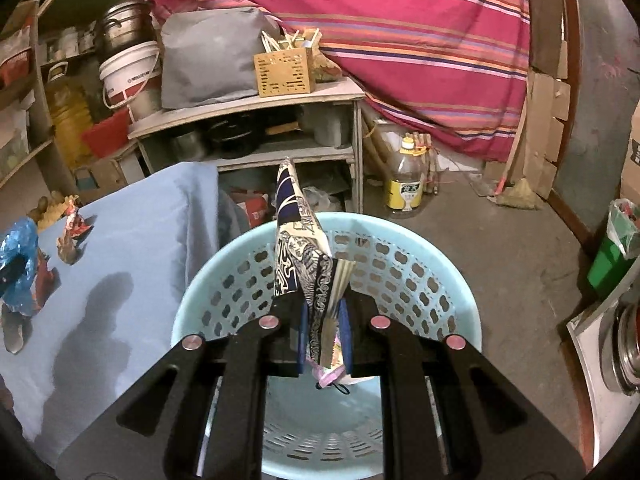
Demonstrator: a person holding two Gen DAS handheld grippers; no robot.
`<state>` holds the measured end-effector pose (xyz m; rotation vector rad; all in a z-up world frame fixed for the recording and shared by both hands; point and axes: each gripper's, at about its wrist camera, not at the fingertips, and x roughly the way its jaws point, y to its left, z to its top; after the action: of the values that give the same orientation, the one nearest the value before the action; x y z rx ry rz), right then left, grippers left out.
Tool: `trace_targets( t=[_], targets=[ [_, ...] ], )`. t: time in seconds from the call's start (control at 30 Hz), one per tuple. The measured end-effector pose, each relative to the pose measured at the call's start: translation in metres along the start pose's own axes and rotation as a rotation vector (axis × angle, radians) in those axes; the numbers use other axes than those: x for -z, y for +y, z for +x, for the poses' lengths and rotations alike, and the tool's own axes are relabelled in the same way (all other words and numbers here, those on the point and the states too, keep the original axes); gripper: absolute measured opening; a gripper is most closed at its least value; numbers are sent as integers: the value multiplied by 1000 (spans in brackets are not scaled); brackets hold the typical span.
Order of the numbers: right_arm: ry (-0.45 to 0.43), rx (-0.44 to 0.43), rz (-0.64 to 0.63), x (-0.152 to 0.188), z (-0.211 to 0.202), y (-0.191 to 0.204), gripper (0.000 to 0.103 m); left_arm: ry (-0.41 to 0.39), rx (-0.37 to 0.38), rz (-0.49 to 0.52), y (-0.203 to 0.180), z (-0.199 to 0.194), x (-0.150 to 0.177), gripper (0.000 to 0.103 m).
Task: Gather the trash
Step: 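Carry the printed packet to the basket and open the right tool, then lower the blue plastic bag into the basket and open the left tool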
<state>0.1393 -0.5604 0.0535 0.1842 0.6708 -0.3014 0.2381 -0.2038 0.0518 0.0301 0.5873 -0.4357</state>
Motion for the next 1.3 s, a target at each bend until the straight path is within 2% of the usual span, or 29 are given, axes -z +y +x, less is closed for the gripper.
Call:
trace_targets(
  t=[0.1,0.23,0.3,0.33,0.4,0.5,0.7,0.93,1.0,1.07,1.1,1.3],
  targets=[
    [14,2,15,0,1,-5,15,0,20,22,-19,5,-2,28],
    [35,8,5,3,3,-8,23,-12,56,50,-51,10,-8,28],
    [35,18,10,4,3,-13,45,-13,69,71,-68,13,-10,28],
    [26,10,19,4,1,-17,48,-14,74,85,-77,15,-12,28],
    [13,-2,29,2,-2,-19,61,-13,91,99,-92,21,-15,28],
    [-22,30,31,1,-12,-26,80,0,126,114,-115,28,-15,28],
    [-81,77,108,1,-30,-51,89,51,212,120,-157,53,-12,28],
    [-97,86,186,2,-36,-80,89,121,262,141,-191,88,-5,30],
    [-98,86,198,2,-37,-84,89,144,278,145,-196,96,-4,37],
    [-96,80,205,3,-36,-86,89,131,256,139,-198,96,-3,69],
    [-94,80,206,1,-34,-87,89,117,246,135,-197,94,-3,75],
    [-85,84,196,0,-29,-82,89,121,219,127,-180,92,-5,78]
  ],
)
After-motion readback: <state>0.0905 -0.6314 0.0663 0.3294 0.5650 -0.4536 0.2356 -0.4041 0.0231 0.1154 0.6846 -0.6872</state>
